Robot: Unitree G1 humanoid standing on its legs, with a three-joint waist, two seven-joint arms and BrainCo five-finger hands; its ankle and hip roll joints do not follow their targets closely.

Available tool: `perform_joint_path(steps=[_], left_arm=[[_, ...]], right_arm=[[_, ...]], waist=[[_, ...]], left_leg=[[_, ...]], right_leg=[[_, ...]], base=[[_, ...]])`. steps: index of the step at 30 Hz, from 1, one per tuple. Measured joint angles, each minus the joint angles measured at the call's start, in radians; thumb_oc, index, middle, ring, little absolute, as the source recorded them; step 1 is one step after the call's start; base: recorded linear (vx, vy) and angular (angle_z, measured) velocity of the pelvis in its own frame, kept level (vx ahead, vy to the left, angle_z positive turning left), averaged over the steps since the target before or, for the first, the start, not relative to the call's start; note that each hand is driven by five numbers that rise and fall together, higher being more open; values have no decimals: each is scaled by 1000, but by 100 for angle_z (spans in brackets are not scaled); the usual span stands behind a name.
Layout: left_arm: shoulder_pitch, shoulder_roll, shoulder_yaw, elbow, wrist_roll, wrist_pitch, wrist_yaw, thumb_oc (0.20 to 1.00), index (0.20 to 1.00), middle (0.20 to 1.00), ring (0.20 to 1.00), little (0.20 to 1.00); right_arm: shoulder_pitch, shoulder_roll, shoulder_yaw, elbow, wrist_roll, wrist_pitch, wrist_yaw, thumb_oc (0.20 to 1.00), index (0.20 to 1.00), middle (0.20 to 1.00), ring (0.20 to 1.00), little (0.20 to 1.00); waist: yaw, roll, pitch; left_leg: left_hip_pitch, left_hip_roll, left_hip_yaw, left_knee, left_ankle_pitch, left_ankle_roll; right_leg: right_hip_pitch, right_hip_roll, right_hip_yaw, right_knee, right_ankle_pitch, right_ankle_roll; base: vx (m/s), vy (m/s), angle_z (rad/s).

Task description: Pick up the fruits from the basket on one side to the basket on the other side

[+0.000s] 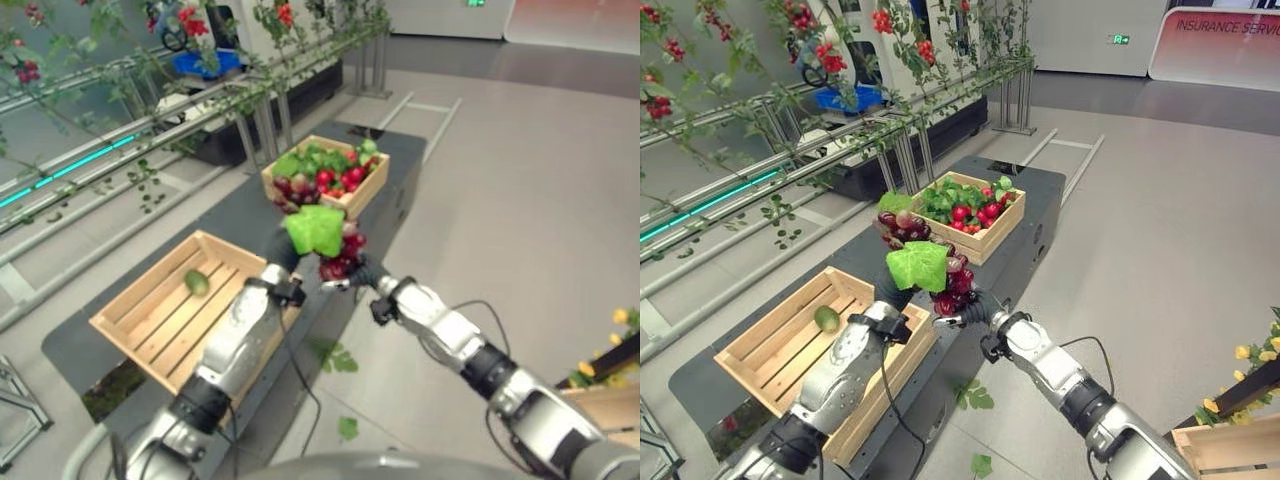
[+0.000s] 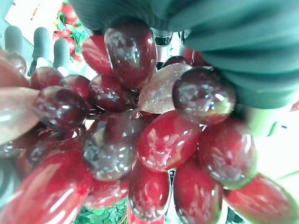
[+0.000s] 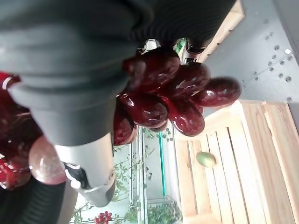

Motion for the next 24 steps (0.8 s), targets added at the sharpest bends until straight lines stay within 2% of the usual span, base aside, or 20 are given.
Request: perform_joint_path(steps=[24], left_arm=[[-15,-37,-48,0,-42,-3,6,200,200,200,200,200]], right_arm=[[0,60,12,26,-1,-1,-41,1000,1000,1000,1000,1000]], waist=[[2,-1,-1]], left_leg=[[2,0,-4,0,0,0]], right_leg=[[4,0,-8,0,0,0]], base=[[0,0,0]])
